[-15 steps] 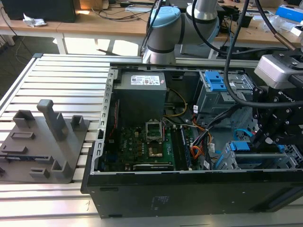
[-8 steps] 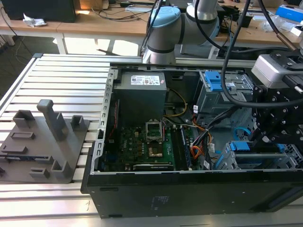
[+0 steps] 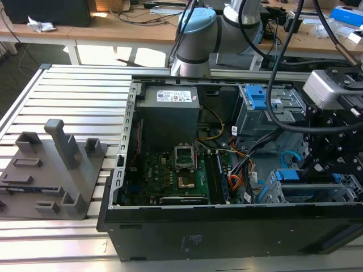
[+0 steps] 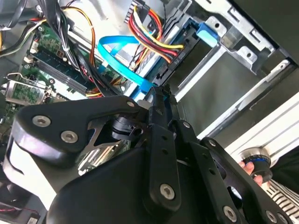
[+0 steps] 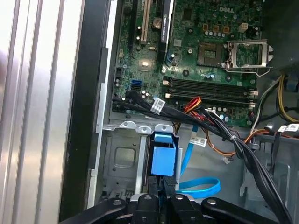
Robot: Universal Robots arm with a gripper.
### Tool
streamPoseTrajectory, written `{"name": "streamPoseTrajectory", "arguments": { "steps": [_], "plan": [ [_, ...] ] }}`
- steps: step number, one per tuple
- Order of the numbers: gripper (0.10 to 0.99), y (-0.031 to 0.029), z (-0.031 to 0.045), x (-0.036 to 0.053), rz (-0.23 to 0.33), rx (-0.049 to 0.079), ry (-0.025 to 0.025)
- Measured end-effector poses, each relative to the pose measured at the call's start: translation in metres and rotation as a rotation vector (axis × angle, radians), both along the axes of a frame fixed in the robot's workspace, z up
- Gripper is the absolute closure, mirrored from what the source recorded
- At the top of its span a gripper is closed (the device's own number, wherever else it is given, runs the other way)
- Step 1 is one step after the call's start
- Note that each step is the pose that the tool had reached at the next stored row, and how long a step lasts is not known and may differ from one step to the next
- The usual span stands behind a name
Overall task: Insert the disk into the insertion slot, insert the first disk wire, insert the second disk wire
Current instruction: 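Insert the second disk wire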
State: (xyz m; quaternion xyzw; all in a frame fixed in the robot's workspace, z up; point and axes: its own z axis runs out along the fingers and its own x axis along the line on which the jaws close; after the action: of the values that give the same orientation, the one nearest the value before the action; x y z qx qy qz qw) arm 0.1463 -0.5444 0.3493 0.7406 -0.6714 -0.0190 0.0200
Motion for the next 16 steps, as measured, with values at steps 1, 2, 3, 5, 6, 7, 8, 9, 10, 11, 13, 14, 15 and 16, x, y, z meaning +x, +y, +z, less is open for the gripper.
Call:
{"name": "streamPoseTrajectory", "arguments": {
  "steps": [1, 2, 3, 5, 6, 7, 8, 9, 10, 11, 13, 14, 15, 16],
  "plan": [
    [0.922, 0.0009, -0.0009, 0.0015, 0.0, 0.0, 0.0003],
    [0.922, 0.0017, -0.0016, 0.0028, -0.001, 0.0, 0.0005],
    [0.922, 0.0027, -0.0023, 0.0041, -0.001, 0.0, 0.0008],
    [0.922, 0.005, -0.0036, 0.0057, -0.002, 0.0, 0.001],
    [0.922, 0.0059, -0.004, 0.0062, -0.002, 0.0, 0.001],
    [0.922, 0.0073, -0.0045, 0.0069, -0.002, 0.0, 0.001],
    [0.922, 0.0082, -0.005, 0.0075, -0.003, 0.0, 0.001],
    [0.922, 0.0086, -0.0053, 0.008, -0.003, 0.0, 0.001],
    [0.922, 0.0087, -0.0054, 0.0083, -0.003, 0.0, 0.0011],
    [0.922, 0.0087, -0.0055, 0.0084, -0.004, 0.0, 0.001],
    [0.922, 0.0083, -0.0059, 0.0085, -0.006, 0.0, 0.0011],
    [0.922, 0.0082, -0.006, 0.0086, -0.007, 0.0, 0.0011],
    [0.922, 0.0082, -0.0061, 0.0088, -0.008, 0.0, 0.001],
    [0.922, 0.0081, -0.0062, 0.0094, -0.008, 0.0, 0.001]
  ]
}}
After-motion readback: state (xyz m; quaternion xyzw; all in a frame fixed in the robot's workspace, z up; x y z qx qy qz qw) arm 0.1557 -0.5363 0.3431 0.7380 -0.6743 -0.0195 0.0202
